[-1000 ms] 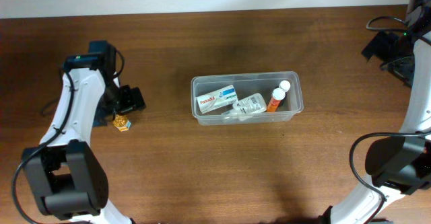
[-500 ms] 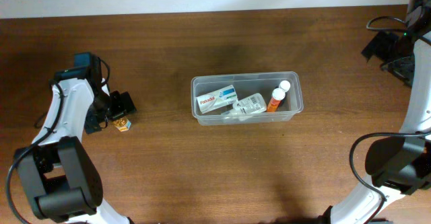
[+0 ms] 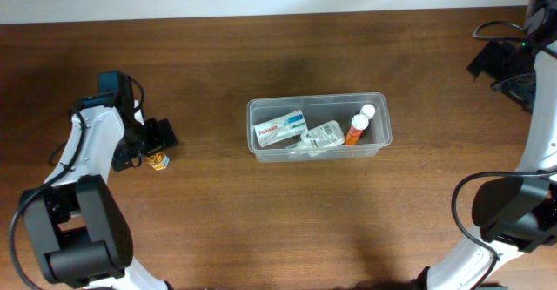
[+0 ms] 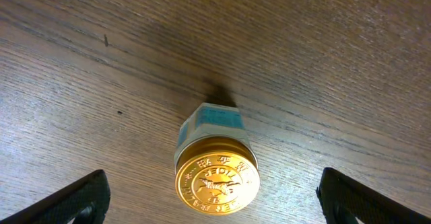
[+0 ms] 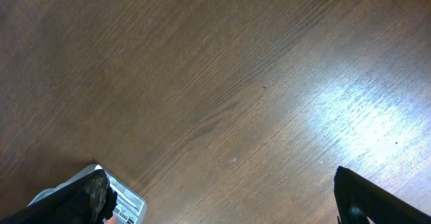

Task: Pack container
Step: 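Move the left gripper down over the gold-lidded jar, then close the left gripper on the gold-lidded jar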

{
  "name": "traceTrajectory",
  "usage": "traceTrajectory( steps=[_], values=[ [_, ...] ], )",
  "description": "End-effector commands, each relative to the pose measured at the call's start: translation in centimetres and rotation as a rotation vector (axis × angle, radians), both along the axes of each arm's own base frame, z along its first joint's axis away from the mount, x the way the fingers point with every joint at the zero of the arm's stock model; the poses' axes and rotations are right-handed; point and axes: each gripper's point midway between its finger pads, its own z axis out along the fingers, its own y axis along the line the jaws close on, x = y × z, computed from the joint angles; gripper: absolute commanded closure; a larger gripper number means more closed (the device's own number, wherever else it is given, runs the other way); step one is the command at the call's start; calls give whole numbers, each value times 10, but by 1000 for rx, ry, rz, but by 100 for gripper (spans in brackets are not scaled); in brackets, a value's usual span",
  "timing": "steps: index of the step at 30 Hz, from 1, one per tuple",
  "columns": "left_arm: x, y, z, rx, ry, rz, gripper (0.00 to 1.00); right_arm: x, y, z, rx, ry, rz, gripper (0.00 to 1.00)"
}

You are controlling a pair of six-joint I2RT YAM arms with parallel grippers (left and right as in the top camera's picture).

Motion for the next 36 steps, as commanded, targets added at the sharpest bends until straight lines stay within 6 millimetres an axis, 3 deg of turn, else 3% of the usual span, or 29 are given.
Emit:
traceTrajectory(
  steps=[1,10,21,29,36],
  values=[
    [-2,0,-2,-10,3,-14,1,-1,-3,10,-20,-24,-9,2],
    [-3,0,-25,-19,53,-14,1,-1,-3,10,-20,-24,-10,2],
    [3,1,-31,-17,40,-13,1,-1,-3,10,-20,-24,-10,2],
    [-3,0,-50,-27,98,-9,1,-1,-3,10,-20,-24,-9,2],
    [0,1,-51,-22,87,-10,1,-1,-3,10,-20,-25,-10,2]
  ],
)
